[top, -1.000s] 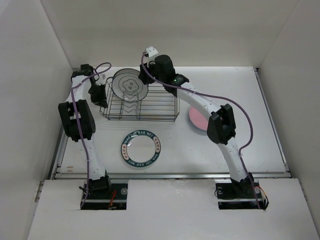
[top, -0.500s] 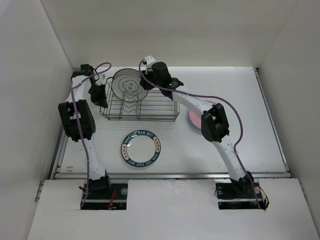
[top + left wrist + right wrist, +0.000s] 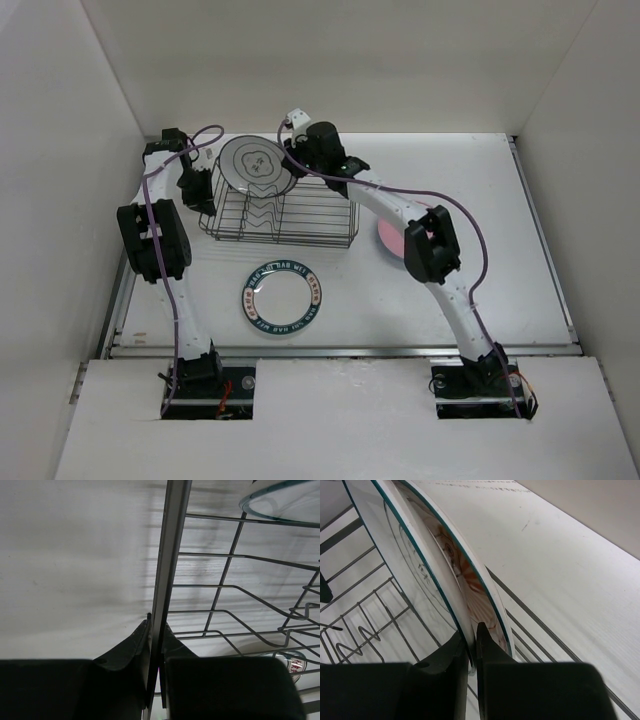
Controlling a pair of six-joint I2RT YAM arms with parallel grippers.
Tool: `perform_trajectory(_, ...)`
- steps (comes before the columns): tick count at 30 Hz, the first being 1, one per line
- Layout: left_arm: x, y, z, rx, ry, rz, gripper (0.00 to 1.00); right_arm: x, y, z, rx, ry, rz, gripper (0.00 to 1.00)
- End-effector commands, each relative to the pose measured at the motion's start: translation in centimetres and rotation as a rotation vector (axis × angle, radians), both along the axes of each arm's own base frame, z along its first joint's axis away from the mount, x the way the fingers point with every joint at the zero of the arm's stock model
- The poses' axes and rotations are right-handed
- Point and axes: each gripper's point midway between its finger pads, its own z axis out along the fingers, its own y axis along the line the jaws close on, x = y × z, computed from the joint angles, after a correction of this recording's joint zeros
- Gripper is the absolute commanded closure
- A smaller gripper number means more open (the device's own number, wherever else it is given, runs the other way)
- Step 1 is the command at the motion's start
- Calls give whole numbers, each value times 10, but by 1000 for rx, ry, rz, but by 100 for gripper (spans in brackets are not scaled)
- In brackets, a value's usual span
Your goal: Unload the plates from the dish rack
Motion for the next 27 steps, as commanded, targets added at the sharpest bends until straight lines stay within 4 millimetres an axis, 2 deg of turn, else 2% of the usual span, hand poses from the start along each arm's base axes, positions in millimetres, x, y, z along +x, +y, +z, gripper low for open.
perform_trajectory(1, -20, 3, -15, 5, 103, 79, 100, -34, 15, 127, 212, -105, 55, 100)
perform_trajectory(2, -20, 3, -15, 4, 103, 79, 100, -37, 13, 139, 222, -119, 56, 100)
perform_trajectory(3, -20, 3, -15, 4, 103, 79, 100, -39, 5, 161, 241, -150, 32, 100)
perform_trajectory(4, -17, 5, -14, -10, 95, 100, 100, -41, 0, 175, 259, -163, 15, 100)
perform_trajectory(5, -17, 1, -17, -37, 104, 110, 100, -42, -5, 185, 265, -175, -3, 100)
perform_trajectory(6, -17, 2, -16, -54, 102, 118, 100, -43, -11, 185, 257, -171, -29, 100)
perform_trajectory(7, -16, -1, -15, -72, 104, 129, 100, -54, -20, 208, 276, -195, -28, 100)
perform_trajectory(12, -15, 7, -18, -114, 99, 192, 100, -94, -44, 209, 241, -160, 14, 100)
perform_trajectory(13, -15, 6, -17, -123, 98, 191, 100, -105, -45, 189, 209, -108, 48, 100)
perform_trajectory(14, -17, 3, -19, -137, 109, 197, 100, -120, -52, 201, 215, -108, 75, 100)
perform_trajectory(15, -17, 4, -18, -151, 107, 204, 100, -129, -53, 196, 202, -82, 99, 100)
perform_trajectory(16, -16, 0, -17, -177, 107, 207, 100, -142, -58, 180, 162, -16, 123, 100)
perform_trajectory(17, -13, -4, -15, -201, 98, 213, 100, -175, -53, 157, 98, 58, 224, 100)
perform_trajectory(18, -13, -4, -15, -201, 98, 213, 100, -189, -48, 151, 95, 80, 270, 100)
perform_trajectory(20, -13, -7, -13, -220, 96, 209, 100, -233, -47, 91, -49, 222, 359, 100)
perform_trajectory(21, -10, -6, -11, -219, 87, 208, 100, -248, -50, 77, -93, 256, 383, 100)
perform_trajectory(23, -12, 1, -14, -175, 92, 218, 100, -275, -56, 49, -168, 340, 413, 100)
perform_trajectory(24, -12, 3, -13, -161, 91, 212, 100, -288, -57, 26, -209, 382, 424, 100)
perform_trajectory(27, -12, 4, -10, -158, 90, 202, 100, -302, -61, 3, -240, 402, 403, 100)
